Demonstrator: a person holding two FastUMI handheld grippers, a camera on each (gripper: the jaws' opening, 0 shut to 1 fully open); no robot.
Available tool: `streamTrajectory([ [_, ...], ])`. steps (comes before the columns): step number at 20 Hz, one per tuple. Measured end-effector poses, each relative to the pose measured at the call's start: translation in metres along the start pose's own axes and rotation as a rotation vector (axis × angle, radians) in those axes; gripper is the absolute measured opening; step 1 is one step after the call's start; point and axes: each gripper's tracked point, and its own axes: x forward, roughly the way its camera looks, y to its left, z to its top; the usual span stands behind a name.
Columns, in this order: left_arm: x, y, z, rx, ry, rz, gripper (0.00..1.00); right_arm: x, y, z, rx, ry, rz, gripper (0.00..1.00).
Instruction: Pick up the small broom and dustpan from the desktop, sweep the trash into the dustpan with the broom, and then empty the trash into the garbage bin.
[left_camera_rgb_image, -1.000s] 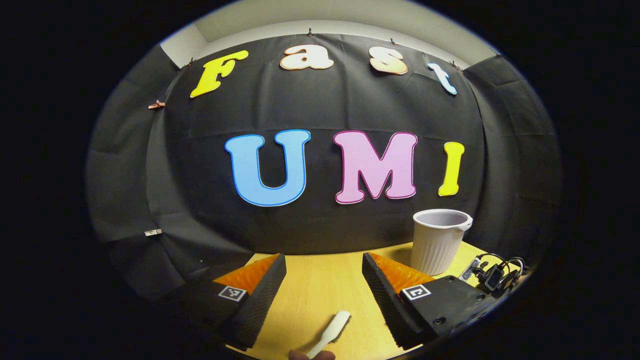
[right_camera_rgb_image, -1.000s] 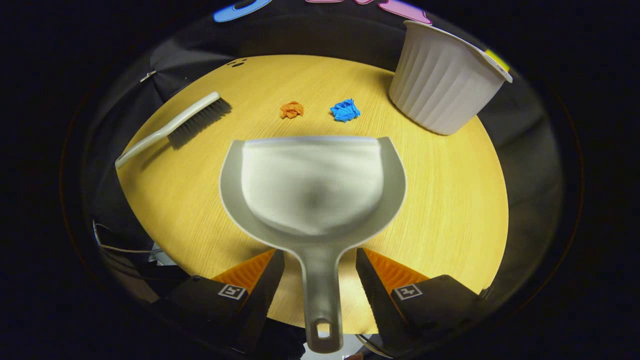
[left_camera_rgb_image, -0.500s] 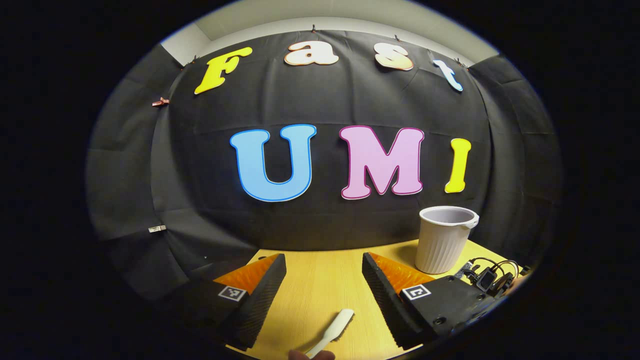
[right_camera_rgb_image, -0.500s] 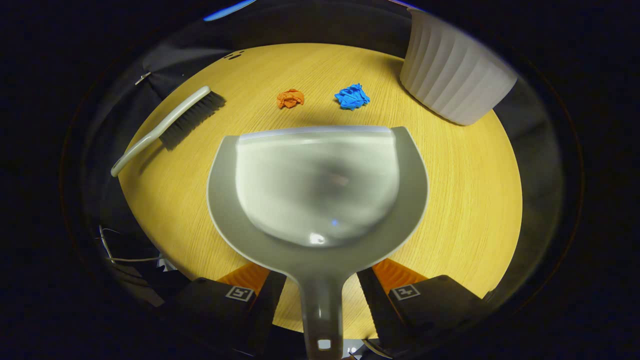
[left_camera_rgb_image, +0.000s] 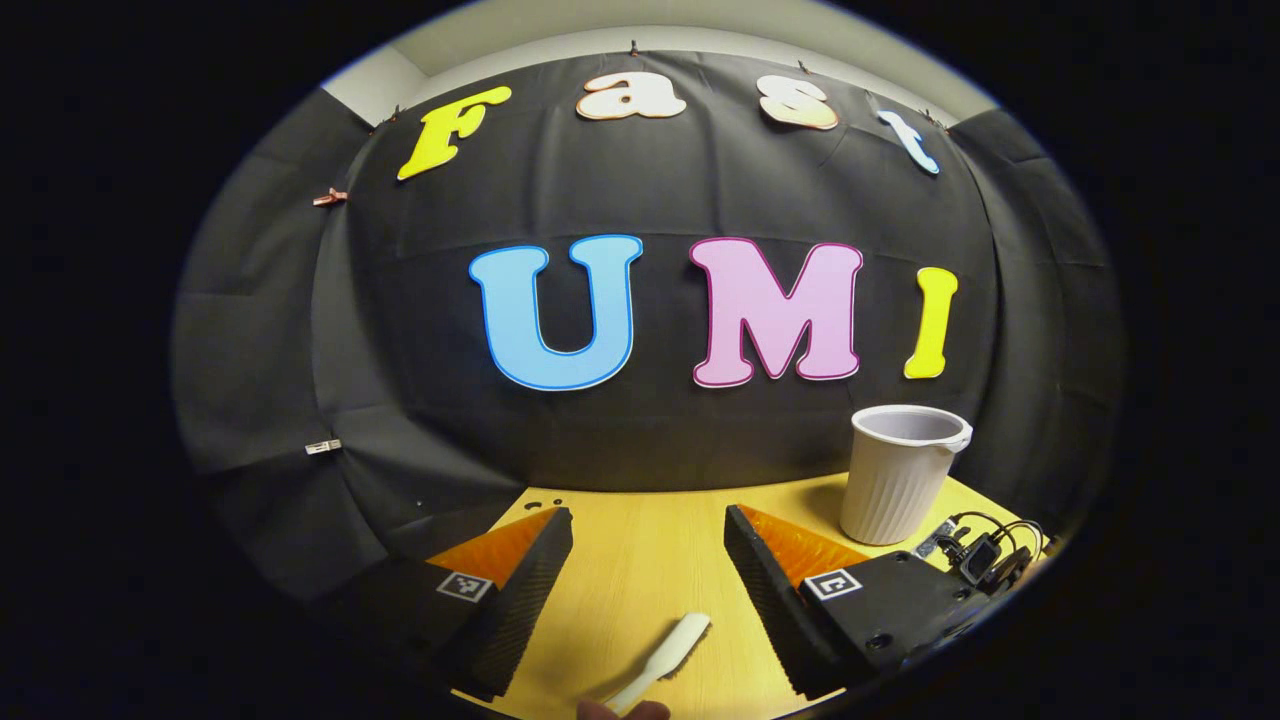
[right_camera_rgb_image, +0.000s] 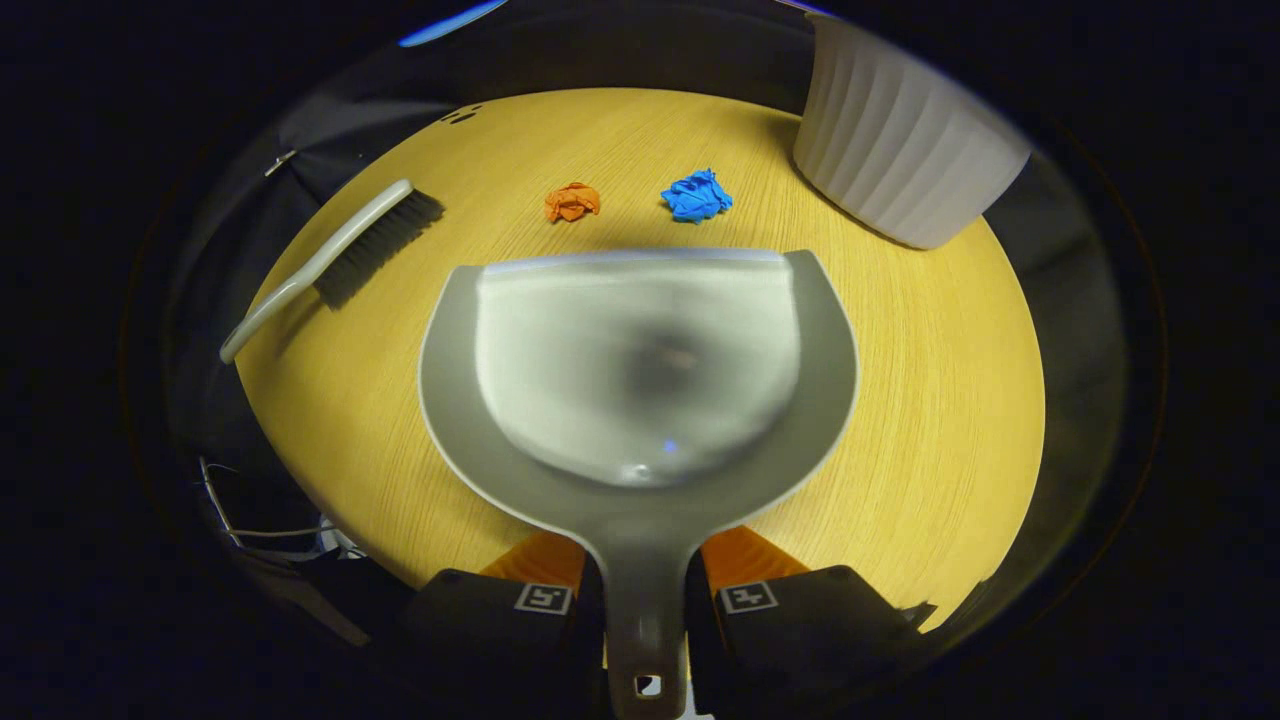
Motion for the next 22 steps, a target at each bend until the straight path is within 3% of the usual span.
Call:
streamTrajectory([
  [5,0.004,-0.003,-0.003,0.044,0.024,-0.013,0.97,-0.009,-0.004,0.002,-0.010,-0.008,0.009,0.36],
  [9,0.010,-0.013,-0.023,0.077,0.089,-0.082,0.97,-0.037,-0.008,0.007,-0.069,-0.052,0.038,0.36],
  [11,0.012,-0.024,-0.047,0.095,0.164,-0.153,0.97,-0.051,-0.014,0.005,-0.089,-0.067,0.044,0.36],
  [12,0.011,-0.029,-0.062,0.103,0.209,-0.198,0.97,-0.057,-0.017,0.003,-0.101,-0.070,0.042,0.40],
  [13,0.010,-0.035,-0.077,0.107,0.261,-0.247,0.97,-0.061,-0.022,0.000,-0.115,-0.071,0.038,0.36],
  [15,0.008,-0.042,-0.116,0.111,0.391,-0.315,0.97,-0.071,-0.032,-0.006,-0.139,-0.075,0.023,0.38],
  [16,0.008,-0.038,-0.133,0.114,0.460,-0.315,0.96,-0.074,-0.036,-0.010,-0.142,-0.076,0.016,0.40],
  [18,0.009,-0.028,-0.167,0.091,0.590,-0.309,0.96,-0.078,-0.041,-0.017,-0.129,-0.075,0.013,0.32],
  [22,0.005,-0.015,-0.237,0.058,0.844,-0.318,0.95,-0.080,-0.050,-0.032,-0.096,-0.060,-0.001,0.36],
])
